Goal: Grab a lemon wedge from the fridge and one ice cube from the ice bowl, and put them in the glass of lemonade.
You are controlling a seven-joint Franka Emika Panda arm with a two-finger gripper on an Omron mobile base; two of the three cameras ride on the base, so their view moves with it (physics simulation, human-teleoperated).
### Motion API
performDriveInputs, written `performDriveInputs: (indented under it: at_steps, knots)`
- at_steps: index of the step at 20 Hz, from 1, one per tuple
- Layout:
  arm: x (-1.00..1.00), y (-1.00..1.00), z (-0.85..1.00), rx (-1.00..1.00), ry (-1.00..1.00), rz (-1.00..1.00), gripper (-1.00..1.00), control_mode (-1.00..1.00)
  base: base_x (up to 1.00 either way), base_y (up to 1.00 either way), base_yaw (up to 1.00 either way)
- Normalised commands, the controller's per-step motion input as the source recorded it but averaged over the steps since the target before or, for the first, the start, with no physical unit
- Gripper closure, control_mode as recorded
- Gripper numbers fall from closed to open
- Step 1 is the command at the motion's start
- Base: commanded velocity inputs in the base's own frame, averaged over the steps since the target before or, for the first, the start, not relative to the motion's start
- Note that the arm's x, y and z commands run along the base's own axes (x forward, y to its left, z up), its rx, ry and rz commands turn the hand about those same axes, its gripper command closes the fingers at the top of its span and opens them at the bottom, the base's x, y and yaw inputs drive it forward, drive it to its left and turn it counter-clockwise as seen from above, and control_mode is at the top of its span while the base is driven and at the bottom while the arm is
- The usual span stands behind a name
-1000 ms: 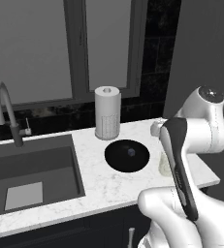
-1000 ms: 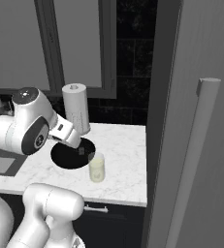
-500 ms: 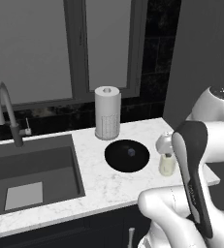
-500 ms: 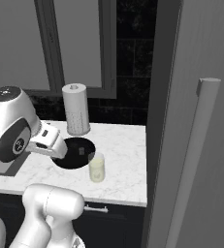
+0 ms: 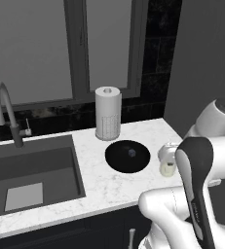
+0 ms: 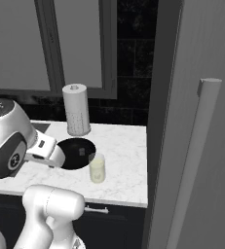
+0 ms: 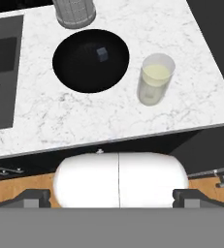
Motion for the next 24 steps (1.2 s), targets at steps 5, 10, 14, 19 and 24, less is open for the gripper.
performDriveInputs:
  at_steps: [5, 10, 14, 19, 24]
  knots:
    - [-0.59, 0.0, 0.0, 0.0, -0.04, -0.08, -1.0, -1.0, 0.0, 0.0, 0.0]
    - [-0.1, 0.0, 0.0, 0.0, 0.0, -0.02, -1.0, 1.0, -0.61, -0.02, -0.1]
    - [0.0, 0.0, 0.0, 0.0, 0.0, 0.0, -1.0, 1.0, -1.0, -0.08, -0.21]
    - [0.0, 0.0, 0.0, 0.0, 0.0, 0.0, -1.0, 1.0, -0.48, -0.08, -0.42]
    - [0.0, 0.0, 0.0, 0.0, 0.0, 0.0, -1.0, 1.0, 0.55, -0.07, -0.39]
